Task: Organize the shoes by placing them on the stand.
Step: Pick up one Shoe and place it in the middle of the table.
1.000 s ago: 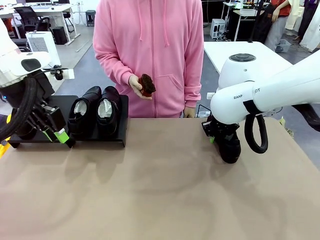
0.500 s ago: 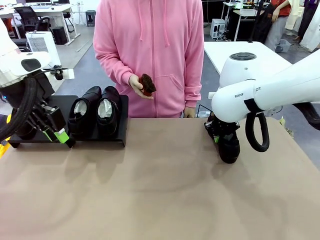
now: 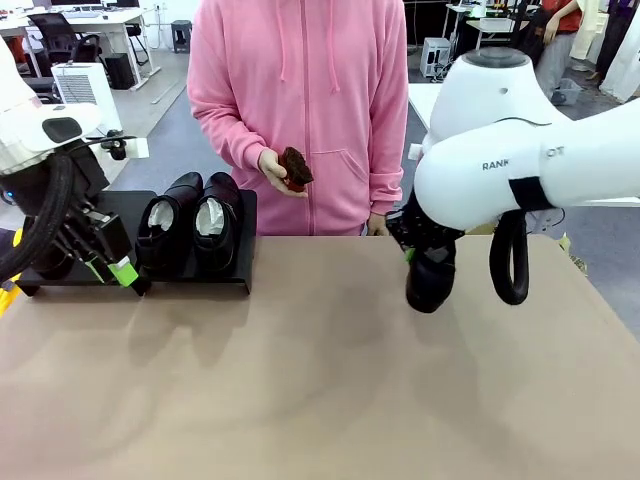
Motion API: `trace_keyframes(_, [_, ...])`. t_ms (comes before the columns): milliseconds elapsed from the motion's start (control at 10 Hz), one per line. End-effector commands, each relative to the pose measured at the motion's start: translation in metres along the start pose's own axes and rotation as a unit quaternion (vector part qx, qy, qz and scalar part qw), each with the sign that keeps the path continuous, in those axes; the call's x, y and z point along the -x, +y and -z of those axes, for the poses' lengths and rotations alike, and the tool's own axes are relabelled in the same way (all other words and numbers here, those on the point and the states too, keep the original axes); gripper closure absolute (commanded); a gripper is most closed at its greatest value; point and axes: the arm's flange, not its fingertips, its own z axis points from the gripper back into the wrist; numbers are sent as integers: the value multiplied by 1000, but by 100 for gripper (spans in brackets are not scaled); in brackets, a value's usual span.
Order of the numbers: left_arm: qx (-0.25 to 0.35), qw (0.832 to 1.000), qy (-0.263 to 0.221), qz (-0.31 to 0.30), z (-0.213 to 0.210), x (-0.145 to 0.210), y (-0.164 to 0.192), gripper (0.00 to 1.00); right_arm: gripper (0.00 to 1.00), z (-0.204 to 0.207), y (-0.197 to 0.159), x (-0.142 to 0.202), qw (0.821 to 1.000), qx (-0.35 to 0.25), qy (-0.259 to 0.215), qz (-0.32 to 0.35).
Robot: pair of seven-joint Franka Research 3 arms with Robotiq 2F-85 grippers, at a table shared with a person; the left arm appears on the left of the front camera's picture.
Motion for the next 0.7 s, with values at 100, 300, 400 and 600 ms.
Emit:
trace_keyframes(100, [10,1000,-3,7,-1,3,1,56,100,1,42,83,999,-28,30,-20])
trace_keyframes(300, [10,1000,-3,7,-1,3,1,56,100,22,64,108,997,-54,49,-34])
trace_keyframes(400, [10,1000,-3,7,-1,3,1,56,100,25,69,116,996,-62,47,-49])
trace_keyframes(600, [10,1000,-3,7,-1,3,1,56,100,32,71,124,996,-65,43,-46])
